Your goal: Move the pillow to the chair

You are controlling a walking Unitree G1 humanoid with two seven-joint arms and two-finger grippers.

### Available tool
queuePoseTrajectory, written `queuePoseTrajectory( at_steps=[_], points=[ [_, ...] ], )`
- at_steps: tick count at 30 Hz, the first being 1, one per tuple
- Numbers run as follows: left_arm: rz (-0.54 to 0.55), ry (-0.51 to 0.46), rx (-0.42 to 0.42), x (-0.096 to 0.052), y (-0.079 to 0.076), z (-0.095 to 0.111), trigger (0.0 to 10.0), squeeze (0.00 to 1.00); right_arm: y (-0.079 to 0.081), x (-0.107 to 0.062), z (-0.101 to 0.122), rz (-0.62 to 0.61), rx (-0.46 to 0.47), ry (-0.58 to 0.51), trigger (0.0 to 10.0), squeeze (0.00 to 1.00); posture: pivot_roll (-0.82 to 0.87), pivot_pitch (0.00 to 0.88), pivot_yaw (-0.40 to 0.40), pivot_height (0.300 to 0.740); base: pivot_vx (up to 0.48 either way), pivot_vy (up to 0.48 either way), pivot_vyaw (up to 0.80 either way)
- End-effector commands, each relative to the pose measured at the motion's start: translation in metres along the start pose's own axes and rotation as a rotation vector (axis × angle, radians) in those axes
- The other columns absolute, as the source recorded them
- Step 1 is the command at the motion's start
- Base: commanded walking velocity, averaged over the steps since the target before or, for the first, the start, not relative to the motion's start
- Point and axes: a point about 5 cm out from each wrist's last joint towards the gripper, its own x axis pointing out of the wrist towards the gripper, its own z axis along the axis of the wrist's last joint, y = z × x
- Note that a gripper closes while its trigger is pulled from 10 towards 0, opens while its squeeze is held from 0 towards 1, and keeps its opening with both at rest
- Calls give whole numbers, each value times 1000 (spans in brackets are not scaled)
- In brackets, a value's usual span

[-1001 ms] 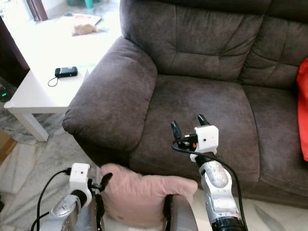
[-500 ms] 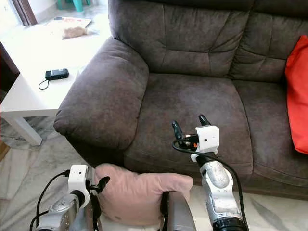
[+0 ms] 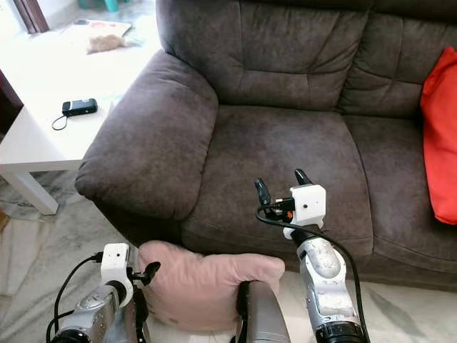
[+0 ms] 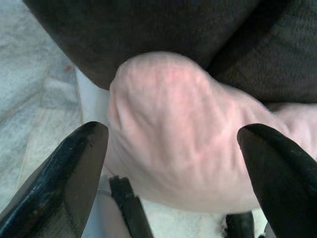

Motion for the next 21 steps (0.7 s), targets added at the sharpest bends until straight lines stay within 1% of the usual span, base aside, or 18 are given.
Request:
queuePoseTrajectory(
  at_steps=[1,2,4,5,7,9,12,16,21],
  points=[
    [14,-3,-26,0,0,-2,10000,420,-3,-2,3,-2,-4,-4,10000,0,-45,168,-85,564,0,0,0],
    [18,-13,-31,0,0,-1,10000,0,-3,-2,2,-2,-3,-1,10000,0,-45,172,-88,564,0,0,0],
    [21,-54,-35,1,-2,3,10000,0,-2,-2,1,-7,-2,6,10000,0,-43,175,-90,564,0,0,0],
    [27,-86,2,0,-3,6,10000,0,-2,-2,0,-14,3,6,10000,0,-44,177,-91,564,0,0,0],
    [29,-94,18,0,-3,7,10000,0,-2,-2,0,-16,4,6,10000,0,-44,177,-91,564,0,0,0],
    [30,-140,64,-2,-6,10,10000,0,-2,-1,1,-21,11,7,10000,0,-40,177,-91,564,0,0,0],
    [42,-196,79,-5,-8,12,10000,0,-2,-1,1,-19,9,8,10000,0,-36,176,-90,564,0,0,0],
    [30,-201,62,-7,-10,6,10000,0,0,1,2,-16,15,-1,10000,0,-37,169,-87,564,0,0,0],
    [30,-201,62,-9,-11,1,10000,0,0,0,3,-25,19,-7,10000,0,-35,160,-82,564,0,0,0]
  ],
)
